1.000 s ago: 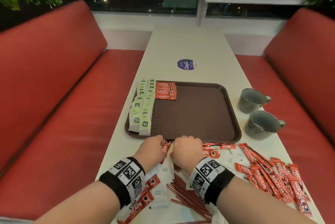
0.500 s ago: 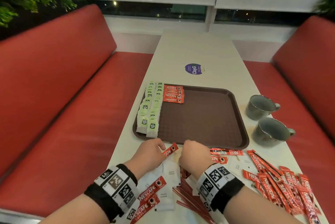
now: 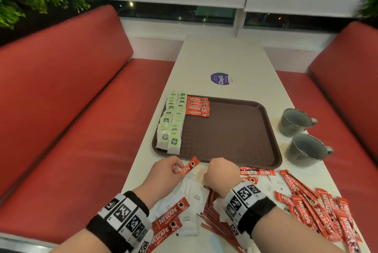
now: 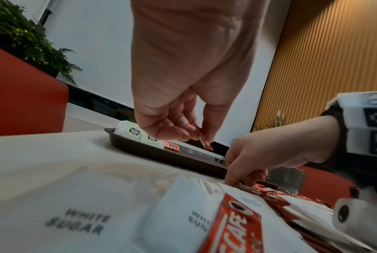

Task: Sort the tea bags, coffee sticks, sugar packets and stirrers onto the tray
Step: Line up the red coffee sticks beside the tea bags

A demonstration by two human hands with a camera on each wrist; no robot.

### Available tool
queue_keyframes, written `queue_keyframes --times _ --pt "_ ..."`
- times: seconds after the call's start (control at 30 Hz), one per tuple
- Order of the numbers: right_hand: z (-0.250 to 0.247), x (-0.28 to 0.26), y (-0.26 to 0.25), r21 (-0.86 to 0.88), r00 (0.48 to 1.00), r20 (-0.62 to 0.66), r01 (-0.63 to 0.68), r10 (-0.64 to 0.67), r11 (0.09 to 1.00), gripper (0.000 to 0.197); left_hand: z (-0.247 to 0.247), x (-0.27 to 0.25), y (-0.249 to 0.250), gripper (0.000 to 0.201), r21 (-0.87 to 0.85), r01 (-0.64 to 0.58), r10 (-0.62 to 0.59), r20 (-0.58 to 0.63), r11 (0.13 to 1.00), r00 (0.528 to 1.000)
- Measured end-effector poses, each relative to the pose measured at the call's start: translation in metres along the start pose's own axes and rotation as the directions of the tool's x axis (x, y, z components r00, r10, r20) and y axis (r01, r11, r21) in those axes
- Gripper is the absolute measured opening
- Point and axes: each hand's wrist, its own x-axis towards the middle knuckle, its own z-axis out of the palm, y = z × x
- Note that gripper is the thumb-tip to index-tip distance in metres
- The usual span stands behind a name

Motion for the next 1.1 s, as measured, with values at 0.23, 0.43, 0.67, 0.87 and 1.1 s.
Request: queue_keyframes --times 0.23,0.43,0.67,0.87,1.1 --pt "0.004 -0.009 0.013 -0.061 0.997 -0.055 0.057 -0.060 0.997 0.010 -0.014 -0.012 -0.015 0.012 -0.084 0.016 -0.024 -0.092 0.996 0.995" --pt "0.018 -0.005 0.029 -0.149 0.935 -0.020 0.347 -0.354 0.926 0.045 -0.027 -0.029 -0.034 0.006 -0.131 0.058 -0.076 -0.141 0.990 0.987" --pt "0.010 0.000 0.031 -0.307 0.879 -0.053 0.437 -0.473 0.845 0.031 -0.028 -0.045 -0.047 0.008 -0.180 0.107 -0.135 -0.154 0.978 0.979" --pt "-0.002 -0.002 0.032 -0.354 0.892 0.021 0.429 -0.452 0.831 0.019 -0.033 -0.051 -0.049 0.003 -0.212 0.111 -0.144 -0.148 0.971 0.978" --pt "-0.012 -0.026 0.059 -0.201 0.900 -0.170 0.366 -0.401 0.909 0.024 -0.029 -0.053 -0.042 0.006 -0.364 0.163 -0.185 -0.028 0.917 0.982"
